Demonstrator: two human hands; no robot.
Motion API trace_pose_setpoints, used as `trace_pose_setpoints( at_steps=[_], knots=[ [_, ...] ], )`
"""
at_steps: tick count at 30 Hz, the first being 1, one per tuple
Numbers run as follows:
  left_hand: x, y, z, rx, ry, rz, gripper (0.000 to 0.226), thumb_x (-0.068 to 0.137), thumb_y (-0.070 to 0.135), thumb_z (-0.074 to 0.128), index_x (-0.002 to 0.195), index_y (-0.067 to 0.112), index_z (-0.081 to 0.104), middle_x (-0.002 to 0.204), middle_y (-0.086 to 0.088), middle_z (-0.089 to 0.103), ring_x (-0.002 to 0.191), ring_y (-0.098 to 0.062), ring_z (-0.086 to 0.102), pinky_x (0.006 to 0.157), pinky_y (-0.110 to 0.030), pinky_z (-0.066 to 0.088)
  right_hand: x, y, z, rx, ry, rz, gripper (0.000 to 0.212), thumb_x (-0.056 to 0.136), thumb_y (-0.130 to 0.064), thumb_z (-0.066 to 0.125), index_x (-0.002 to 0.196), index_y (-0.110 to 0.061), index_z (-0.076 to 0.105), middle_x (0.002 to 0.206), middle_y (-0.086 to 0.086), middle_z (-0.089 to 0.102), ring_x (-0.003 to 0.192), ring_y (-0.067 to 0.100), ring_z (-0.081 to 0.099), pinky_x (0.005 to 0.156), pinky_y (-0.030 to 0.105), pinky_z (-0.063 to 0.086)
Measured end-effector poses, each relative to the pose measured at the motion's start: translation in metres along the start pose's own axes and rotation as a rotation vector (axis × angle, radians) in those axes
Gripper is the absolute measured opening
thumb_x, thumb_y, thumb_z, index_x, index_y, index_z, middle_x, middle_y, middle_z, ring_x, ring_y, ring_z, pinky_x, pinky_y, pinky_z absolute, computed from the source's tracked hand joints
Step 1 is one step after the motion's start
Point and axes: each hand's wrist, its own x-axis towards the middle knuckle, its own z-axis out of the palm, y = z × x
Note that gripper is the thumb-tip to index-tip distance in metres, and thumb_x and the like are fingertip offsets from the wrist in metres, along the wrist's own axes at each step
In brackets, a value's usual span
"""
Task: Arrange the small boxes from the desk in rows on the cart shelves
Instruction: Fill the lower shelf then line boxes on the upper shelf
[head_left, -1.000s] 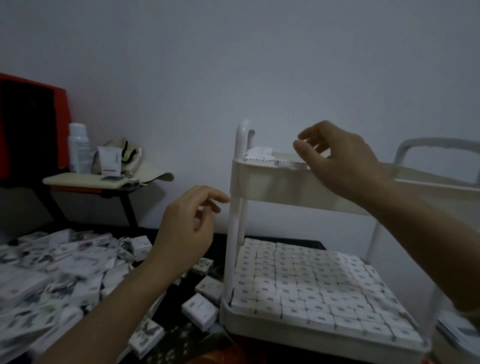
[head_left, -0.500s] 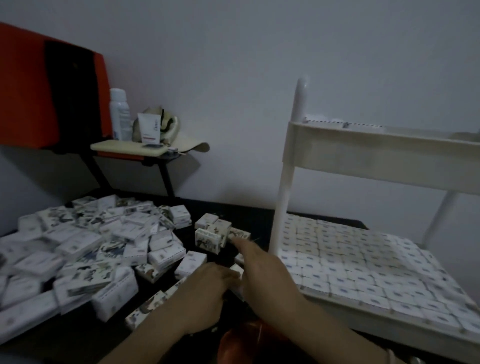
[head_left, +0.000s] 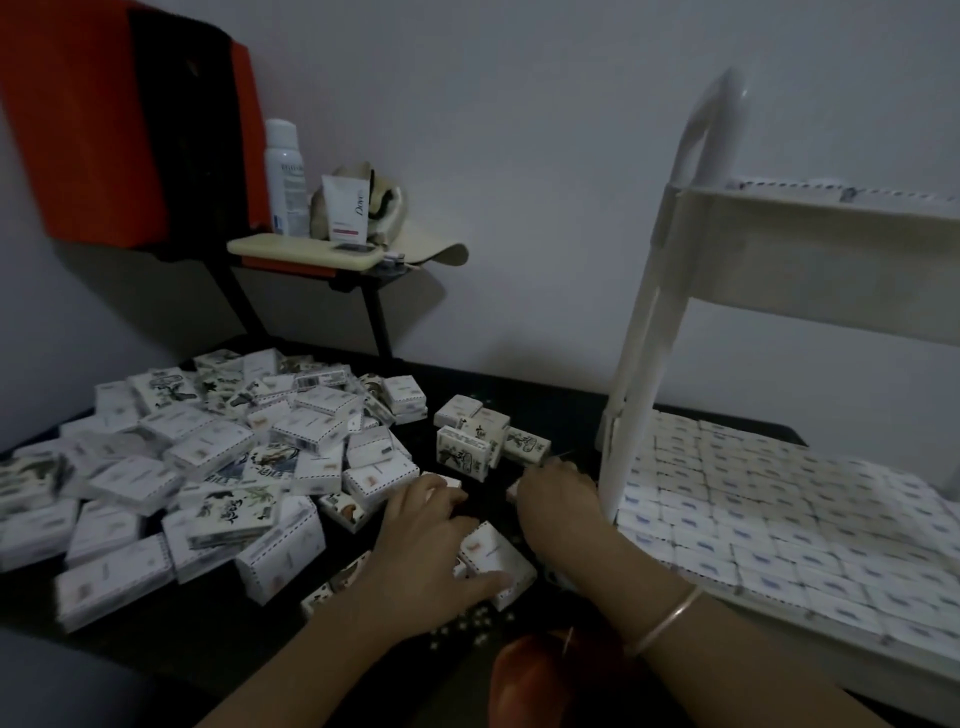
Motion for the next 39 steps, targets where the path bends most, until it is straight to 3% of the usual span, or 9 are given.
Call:
trace_pose_setpoints(
  at_steps=[4, 8, 11, 15, 18, 23, 28, 32, 39],
  knots=[
    [0.004, 0.002, 0.000, -0.071, 0.001, -0.015, 0.090, 0.054, 0.086, 0.038, 0.124, 0.031, 0.053, 0.133, 0.016, 0.044, 0.137, -0.012, 0.015, 0.097, -0.022, 0.006, 0.004, 0.005, -0.002, 0.410, 0.184, 0.000, 0.051, 0.086, -0.020, 0.066, 0.131, -0.006, 0.045, 0.133, 0.014, 0.037, 0.116, 0.027, 0.046, 0.089, 0.031, 0.046],
    [0.003, 0.011, -0.005, -0.170, 0.070, -0.047, 0.068, 0.066, 0.066, 0.070, 0.120, 0.036, 0.044, 0.115, 0.020, 0.050, 0.115, -0.004, 0.040, 0.093, -0.021, 0.024, 0.000, 0.010, -0.011, 0.823, 0.308, -0.019, 0.060, 0.076, -0.034, 0.077, 0.126, -0.018, 0.047, 0.125, 0.002, 0.043, 0.104, 0.017, 0.053, 0.086, 0.028, 0.049],
    [0.001, 0.016, -0.018, -0.422, 0.135, -0.142, 0.061, 0.069, 0.047, 0.081, 0.117, 0.038, 0.043, 0.106, 0.023, 0.055, 0.100, 0.004, 0.054, 0.083, -0.020, 0.044, -0.013, 0.019, -0.025, 1.052, 0.391, -0.071, 0.066, 0.074, -0.035, 0.080, 0.127, -0.024, 0.042, 0.119, -0.007, 0.054, 0.102, 0.008, 0.056, 0.086, 0.027, 0.050],
    [0.003, 0.020, -0.041, -0.770, 0.153, -0.207, 0.054, 0.073, 0.030, 0.083, 0.114, 0.040, 0.050, 0.101, 0.027, 0.056, 0.083, 0.014, 0.057, 0.062, -0.012, 0.046, -0.045, 0.032, -0.052, 1.250, 0.423, -0.255, 0.074, 0.078, -0.040, 0.076, 0.137, -0.042, 0.032, 0.111, -0.020, 0.056, 0.098, -0.001, 0.060, 0.083, 0.023, 0.054],
    [0.005, 0.025, -0.061, -0.912, 0.144, -0.196, 0.051, 0.073, 0.027, 0.083, 0.107, 0.050, 0.054, 0.095, 0.016, 0.067, 0.076, -0.001, 0.064, 0.062, -0.022, 0.051, -0.070, 0.041, -0.070, 1.269, 0.525, -0.324, 0.043, 0.083, -0.042, 0.068, 0.120, -0.041, 0.047, 0.101, -0.021, 0.060, 0.090, -0.005, 0.061, 0.073, 0.017, 0.053],
    [0.006, 0.044, -0.107, -1.019, 0.193, -0.042, 0.043, 0.080, 0.013, 0.077, 0.113, 0.039, 0.066, 0.103, 0.000, 0.072, 0.074, -0.013, 0.068, 0.059, -0.022, 0.052, -0.105, 0.072, -0.100, 1.341, 0.635, -0.322, 0.013, 0.097, -0.035, 0.050, 0.107, -0.042, 0.053, 0.094, -0.024, 0.059, 0.083, 0.001, 0.061, 0.059, 0.023, 0.054],
    [0.009, 0.078, -0.158, -1.057, 0.274, 0.090, 0.039, 0.077, 0.018, 0.076, 0.109, 0.039, 0.070, 0.098, 0.001, 0.073, 0.080, -0.013, 0.069, 0.062, -0.019, 0.052, -0.134, 0.121, -0.138, 1.390, 0.803, -0.329, 0.022, 0.089, -0.026, 0.040, 0.095, -0.038, 0.058, 0.082, -0.011, 0.063, 0.067, 0.010, 0.060, 0.050, 0.029, 0.051],
    [0.020, 0.109, -0.196, -0.991, 0.379, 0.174, 0.034, 0.076, 0.022, 0.077, 0.105, 0.039, 0.069, 0.097, 0.007, 0.072, 0.086, -0.012, 0.069, 0.067, -0.025, 0.054, -0.152, 0.169, -0.170, 1.235, 1.009, -0.338, 0.018, 0.095, -0.013, 0.051, 0.103, -0.026, 0.060, 0.093, -0.010, 0.067, 0.078, 0.007, 0.067, 0.059, 0.023, 0.054],
    [0.058, 0.162, -0.256, -0.901, 0.576, 0.274, 0.037, 0.081, 0.009, 0.068, 0.108, 0.030, 0.055, 0.107, 0.017, 0.065, 0.078, -0.001, 0.067, 0.049, -0.013, 0.047, -0.146, 0.253, -0.195, 1.044, 1.253, -0.113, 0.014, 0.092, -0.016, 0.061, 0.101, -0.025, 0.055, 0.097, -0.006, 0.066, 0.090, 0.013, 0.066, 0.071, 0.035, 0.058]
  ],
)
